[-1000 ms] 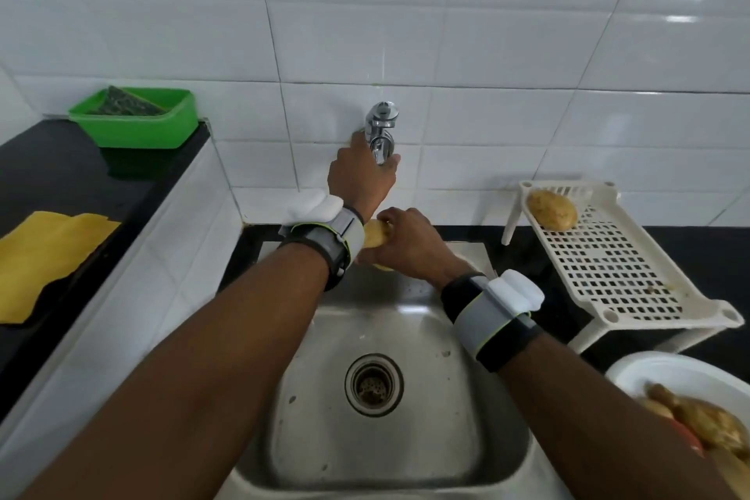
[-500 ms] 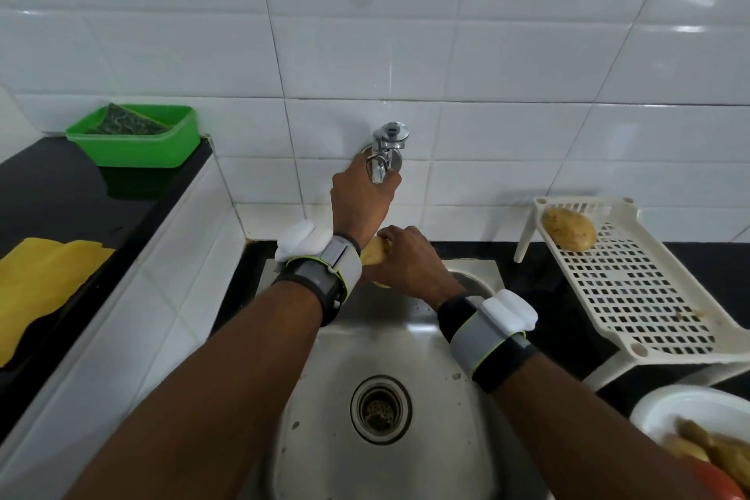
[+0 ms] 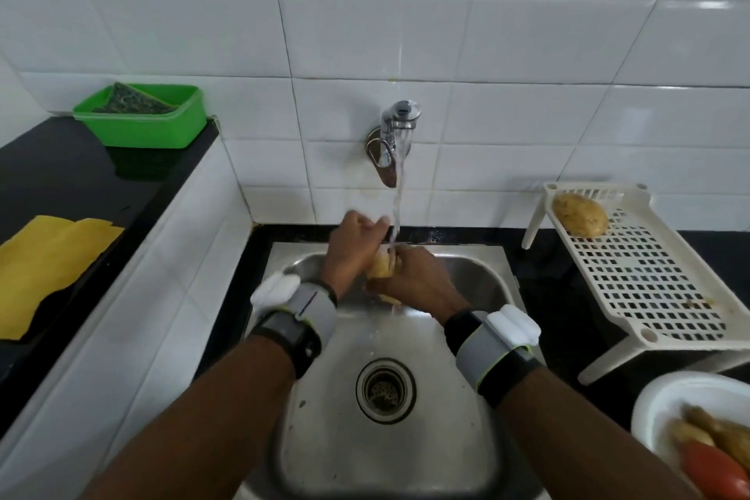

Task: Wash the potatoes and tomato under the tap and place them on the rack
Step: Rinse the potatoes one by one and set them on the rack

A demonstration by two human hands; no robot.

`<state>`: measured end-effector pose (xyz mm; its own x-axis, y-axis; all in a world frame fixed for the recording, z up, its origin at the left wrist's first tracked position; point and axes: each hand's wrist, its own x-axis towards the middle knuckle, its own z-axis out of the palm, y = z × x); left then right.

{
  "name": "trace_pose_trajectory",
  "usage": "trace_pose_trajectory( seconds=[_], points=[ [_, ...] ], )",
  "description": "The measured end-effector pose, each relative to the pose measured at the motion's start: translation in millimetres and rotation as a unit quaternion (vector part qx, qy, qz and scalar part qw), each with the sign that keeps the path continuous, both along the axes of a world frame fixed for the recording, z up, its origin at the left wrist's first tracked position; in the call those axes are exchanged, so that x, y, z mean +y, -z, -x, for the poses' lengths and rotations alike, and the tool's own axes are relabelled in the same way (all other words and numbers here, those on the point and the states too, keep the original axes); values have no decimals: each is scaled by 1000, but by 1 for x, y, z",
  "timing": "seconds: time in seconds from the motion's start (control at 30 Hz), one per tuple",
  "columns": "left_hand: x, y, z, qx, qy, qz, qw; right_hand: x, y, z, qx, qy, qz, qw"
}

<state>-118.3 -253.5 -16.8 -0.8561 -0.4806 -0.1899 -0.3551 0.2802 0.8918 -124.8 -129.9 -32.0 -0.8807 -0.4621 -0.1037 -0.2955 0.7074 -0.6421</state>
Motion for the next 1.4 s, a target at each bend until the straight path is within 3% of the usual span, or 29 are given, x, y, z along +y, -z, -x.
trace_pose_trajectory(
  seconds=[0.07,0.17,0.3,0.53,0.63,0.83,0.97,1.03,1.1,1.27,1.4],
  points=[
    [3,30,-28,-59,11,-147,987,1,11,-10,-25,-2,13,1000],
    [19,50,-62,-72,-2,-372,925,3,28,-25,-54,-19,21,998],
    [33,52,-76,-70,-50,-451,888,5,41,-46,-49,-35,18,998],
    [34,48,-71,-101,-9,-352,931,10,49,-55,-20,-40,101,994],
    [30,51,-75,-111,19,-302,947,12,47,-53,-7,-56,91,994],
    [25,54,-85,-89,61,-382,918,3,43,-54,39,-40,87,995],
    [34,50,-90,-46,43,-405,912,-3,50,-41,-101,118,228,961],
    [39,54,-88,-21,4,-406,913,-8,54,-36,-209,194,247,926],
    [40,64,-82,-17,-29,-380,924,-11,54,-38,-238,217,252,913],
    [41,71,-76,-31,-75,-309,947,-11,52,-64,-144,119,258,948],
    [35,76,-67,-50,-123,-300,945,-7,61,-76,35,24,207,977]
  ],
)
